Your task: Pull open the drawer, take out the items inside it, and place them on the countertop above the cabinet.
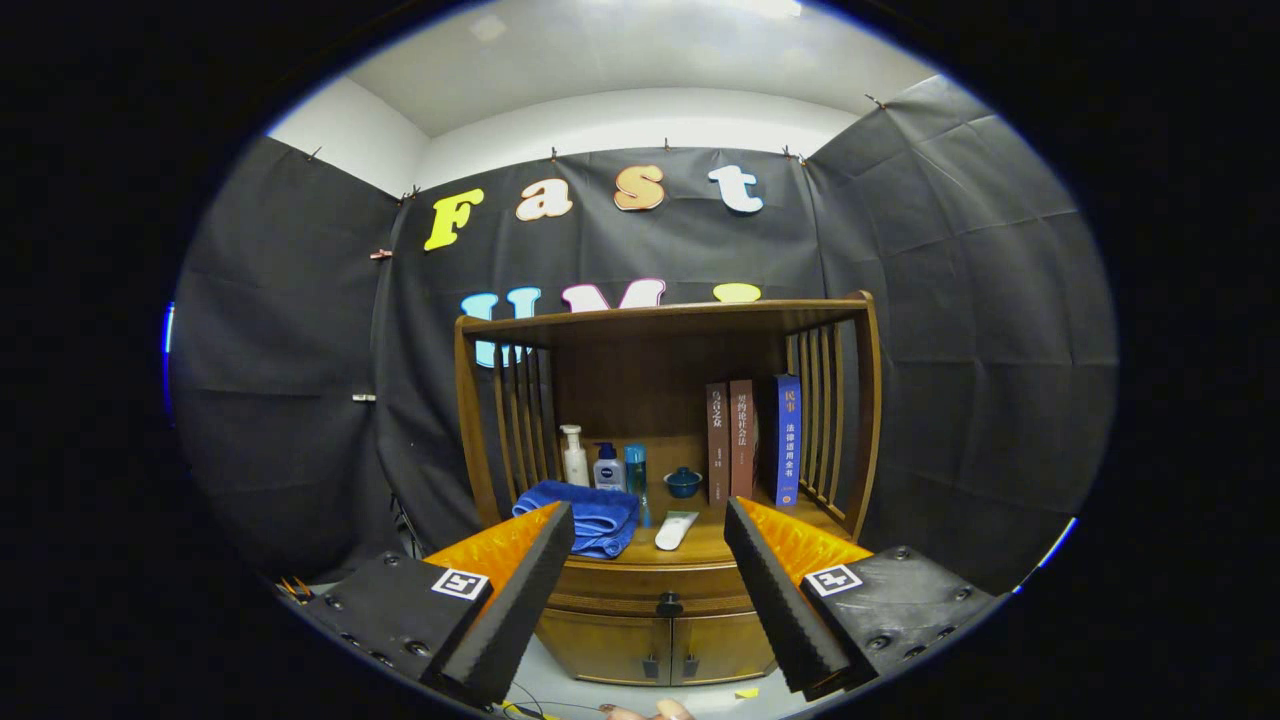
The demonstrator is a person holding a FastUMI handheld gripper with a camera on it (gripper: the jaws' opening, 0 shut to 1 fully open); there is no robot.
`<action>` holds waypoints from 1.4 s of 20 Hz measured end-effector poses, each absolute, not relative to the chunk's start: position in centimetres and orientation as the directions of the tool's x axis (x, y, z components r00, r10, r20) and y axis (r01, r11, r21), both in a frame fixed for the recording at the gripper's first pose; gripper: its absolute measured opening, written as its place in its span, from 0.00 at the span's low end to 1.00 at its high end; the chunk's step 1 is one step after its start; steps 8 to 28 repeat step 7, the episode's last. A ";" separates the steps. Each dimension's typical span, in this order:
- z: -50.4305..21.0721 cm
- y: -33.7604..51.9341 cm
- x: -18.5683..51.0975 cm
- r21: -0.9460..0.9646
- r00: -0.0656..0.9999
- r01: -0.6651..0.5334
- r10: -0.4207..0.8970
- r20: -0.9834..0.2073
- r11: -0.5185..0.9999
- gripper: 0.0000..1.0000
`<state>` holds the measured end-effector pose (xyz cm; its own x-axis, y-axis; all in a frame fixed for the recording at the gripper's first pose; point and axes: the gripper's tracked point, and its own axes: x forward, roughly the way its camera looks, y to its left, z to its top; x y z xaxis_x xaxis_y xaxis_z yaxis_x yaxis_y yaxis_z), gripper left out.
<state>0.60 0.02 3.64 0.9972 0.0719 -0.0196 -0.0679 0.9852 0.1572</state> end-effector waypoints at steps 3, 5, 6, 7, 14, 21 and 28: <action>3.7 0.1 0.6 0.158 0.997 -0.070 0.075 -0.025 0.985 0.99; 3.7 0.3 0.6 0.161 0.997 -0.073 0.077 -0.018 0.984 0.99; 3.8 0.4 0.5 0.160 0.997 -0.074 0.078 -0.017 0.984 0.99; 3.7 0.4 0.5 0.157 0.997 -0.076 0.079 -0.018 0.985 0.99; 3.7 0.4 0.5 0.157 0.997 -0.076 0.079 -0.018 0.985 0.99; 3.7 0.4 0.5 0.157 0.997 -0.076 0.079 -0.018 0.985 0.99; 3.7 0.4 0.5 0.157 0.997 -0.076 0.079 -0.018 0.985 0.99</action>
